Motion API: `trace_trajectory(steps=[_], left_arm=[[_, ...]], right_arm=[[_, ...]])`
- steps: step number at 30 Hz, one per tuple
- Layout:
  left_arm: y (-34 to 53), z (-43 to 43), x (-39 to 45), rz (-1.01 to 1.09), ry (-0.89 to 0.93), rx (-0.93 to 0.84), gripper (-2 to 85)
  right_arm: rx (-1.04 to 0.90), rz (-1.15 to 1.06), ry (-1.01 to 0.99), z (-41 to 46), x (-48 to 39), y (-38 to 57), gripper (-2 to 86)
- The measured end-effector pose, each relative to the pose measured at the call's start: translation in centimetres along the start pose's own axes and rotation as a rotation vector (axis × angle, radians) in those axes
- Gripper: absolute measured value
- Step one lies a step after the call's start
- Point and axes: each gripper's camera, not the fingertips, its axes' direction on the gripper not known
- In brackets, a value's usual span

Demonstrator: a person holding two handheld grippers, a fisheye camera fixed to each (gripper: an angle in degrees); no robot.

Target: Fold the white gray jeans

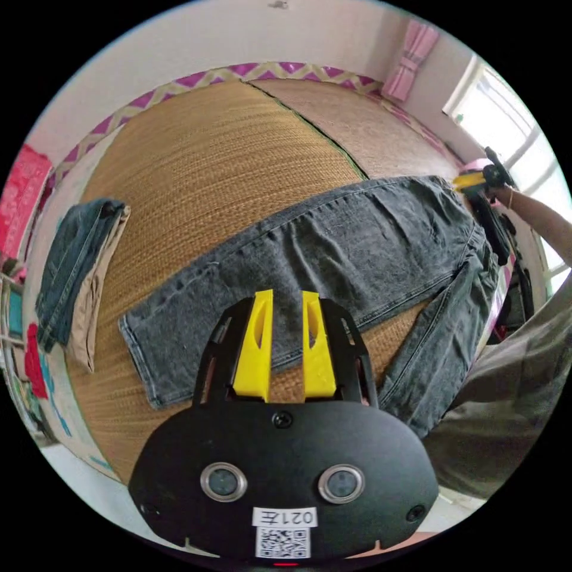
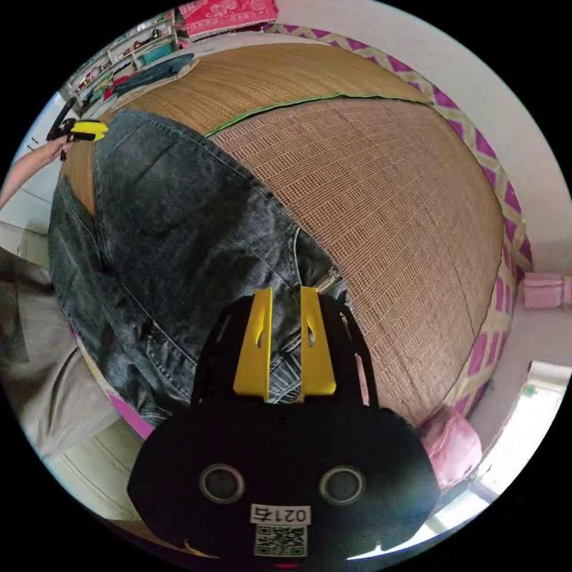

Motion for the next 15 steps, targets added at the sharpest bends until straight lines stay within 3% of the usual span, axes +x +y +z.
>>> trace_trajectory(steps=[4,10,14,15], left_arm=[[-6.9,-0.1,-2.4,0.144,-0.029,-0.119,13.4],[-16.1,0.9,-6.7,0.207,0.079,-0.254,15.3],[-20.3,1.5,-9.8,0.185,0.09,-0.293,9.2],[-21.4,1.2,-10.9,0.154,0.111,-0.299,6.1]], right_arm=[[-0.097,-0.137,-0.023,2.5,2.8,-5.1,10.0],[-0.132,-0.221,-0.152,5.3,6.4,-12.1,11.0],[-0.179,-0.244,-0.285,7.4,7.9,-14.6,9.4],[-0.189,-0.254,-0.288,7.6,8.4,-15.1,4.1]])
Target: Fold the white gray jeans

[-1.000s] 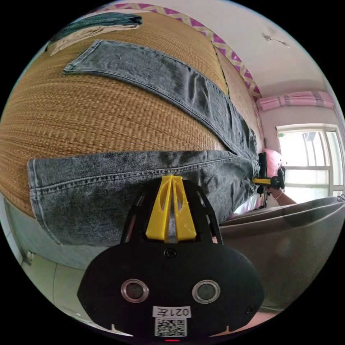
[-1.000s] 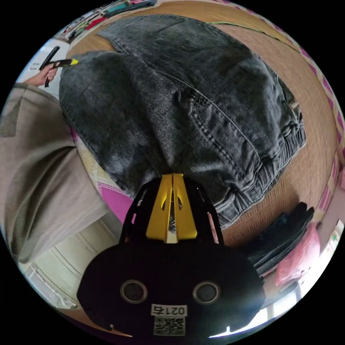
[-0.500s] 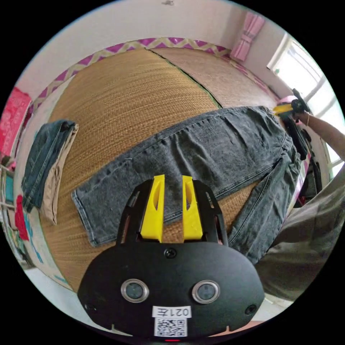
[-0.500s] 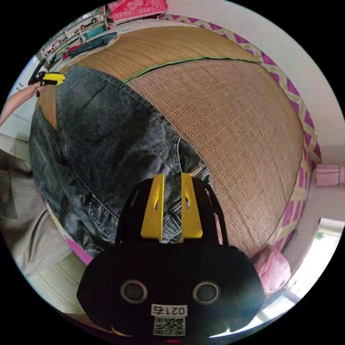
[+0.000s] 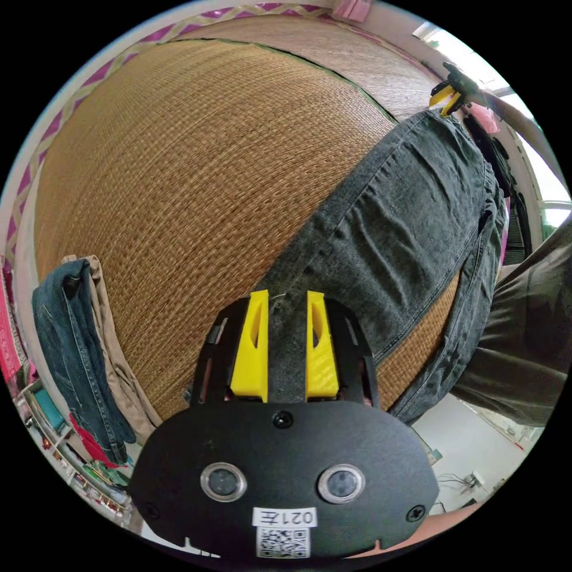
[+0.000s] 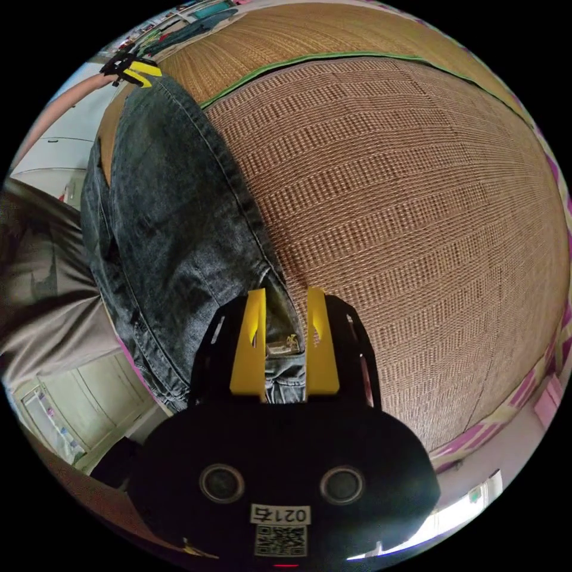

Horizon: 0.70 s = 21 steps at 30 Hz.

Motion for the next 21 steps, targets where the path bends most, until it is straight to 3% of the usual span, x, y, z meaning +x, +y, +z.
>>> trace_trajectory(steps=[2,4,8,12,15,18,21], left_arm=[[-1.2,-0.6,-0.6,0.044,0.054,-0.025,1.4],[-2.9,-1.3,-0.5,0.11,0.04,-0.056,0.1],[-8.4,-3.6,-1.5,0.183,-0.04,-0.075,-0.8],[-16.2,-7.3,-3.8,0.136,-0.129,0.008,-0.9],[-21.1,-8.4,-4.8,0.104,-0.198,-0.044,-0.8],[-22.5,-8.6,-5.4,0.061,-0.191,-0.096,-0.2],[-18.9,-10.2,-5.4,0.021,-0.174,-0.007,0.8]], right_arm=[[-0.046,-0.027,-0.144,0.4,0.7,-0.5,0.5],[-0.028,-0.111,-0.091,-0.4,0.3,-0.5,-0.5],[0.024,-0.057,-0.053,-2.2,2.9,0.3,-0.7],[-0.039,0.002,0.024,-1.7,5.7,1.0,-0.4],[-0.05,0.063,0.048,-1.7,7.6,1.4,-0.2],[-0.04,0.11,0.083,-1.5,7.9,1.9,0.5],[0.0,0.188,0.012,-1.1,7.2,4.2,2.2]])
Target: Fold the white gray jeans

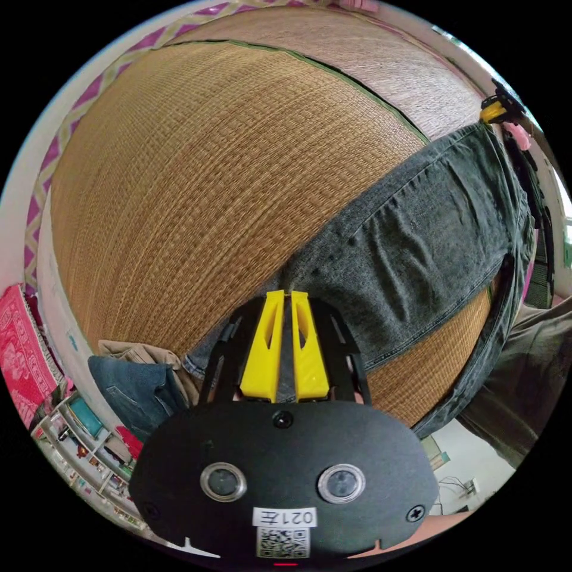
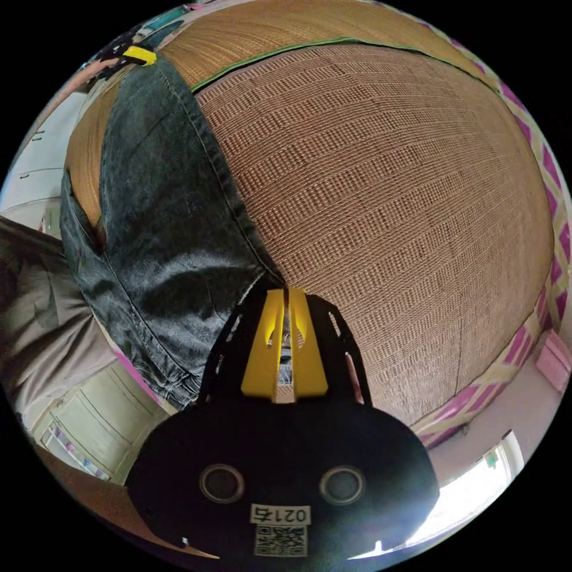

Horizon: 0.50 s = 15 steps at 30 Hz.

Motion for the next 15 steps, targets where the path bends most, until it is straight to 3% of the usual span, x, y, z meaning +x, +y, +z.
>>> trace_trajectory(steps=[4,7,10,15], left_arm=[[10.6,-1.8,-0.1,-0.154,0.201,0.179,3.9],[19.9,-0.7,6.1,-0.133,0.273,0.144,6.6],[28.0,1.9,15.5,-0.091,0.271,0.057,8.5],[37.1,7.0,26.2,-0.222,0.256,0.038,13.1]], right_arm=[[0.231,0.155,-0.031,-1.7,-1.9,9.4,6.5],[0.349,0.225,-0.108,-0.6,-5.9,17.5,7.3],[0.33,0.219,-0.141,2.7,-12.2,23.5,7.2],[0.321,0.246,-0.254,8.1,-20.8,29.8,5.6]])
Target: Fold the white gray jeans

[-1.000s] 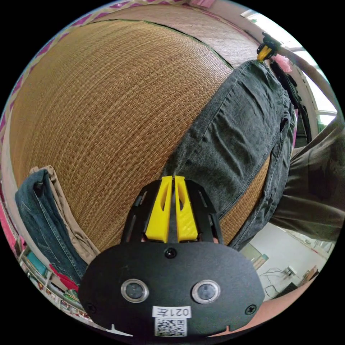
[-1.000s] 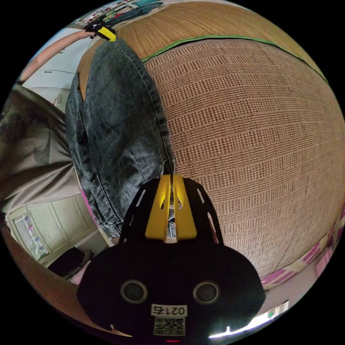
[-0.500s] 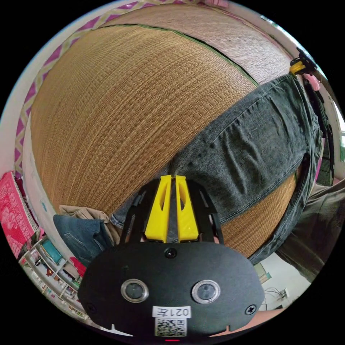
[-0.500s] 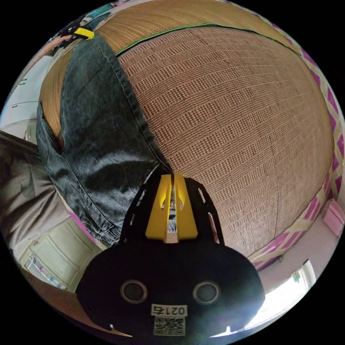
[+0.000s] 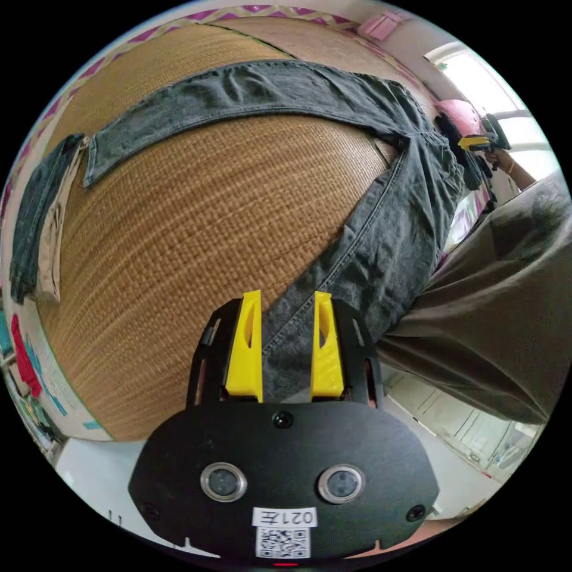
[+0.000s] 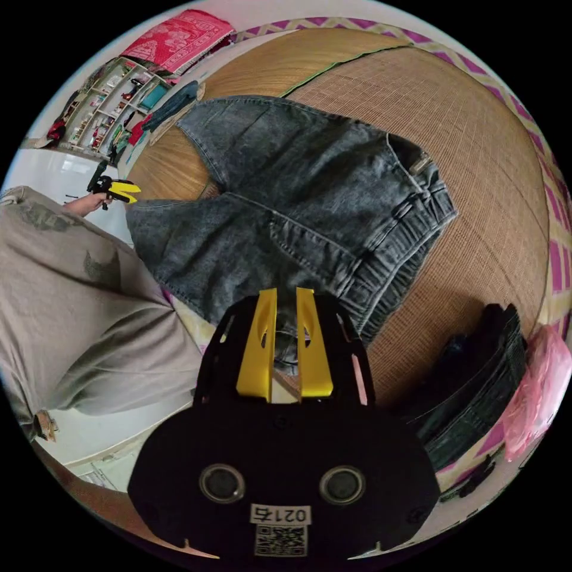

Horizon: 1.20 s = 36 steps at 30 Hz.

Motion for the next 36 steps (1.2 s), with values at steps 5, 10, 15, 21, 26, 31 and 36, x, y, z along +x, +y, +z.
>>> trace_trajectory(steps=[5,10,15,21,26,31,36], left_arm=[[3.2,3.1,-0.4,-0.058,-0.065,0.026,11.9],[4.0,4.6,-1.3,0.015,-0.092,-0.008,4.2],[3.2,5.2,-0.6,0.147,-0.162,-0.075,-0.8],[0.2,5.1,-5.2,0.137,-0.205,-0.063,-0.9],[0.8,13.0,-9.1,0.02,0.073,-0.272,-0.9],[10.0,13.4,-10.5,-0.18,0.058,0.022,-0.4],[26.5,16.8,-9.1,-0.411,0.107,0.188,10.0]], right_arm=[[0.029,0.028,-0.054,1.9,-2.6,4.6,4.9],[0.095,-0.02,-0.058,0.5,-5.0,6.5,3.0],[0.124,-0.055,-0.061,0.3,-6.8,8.2,1.4],[0.075,-0.076,-0.01,2.3,-8.1,9.9,1.4],[0.009,-0.023,0.097,6.4,-7.7,11.7,3.7],[-0.167,0.057,0.188,15.6,-6.6,18.3,4.6],[-0.12,0.156,0.224,16.7,-6.8,25.4,1.3]])
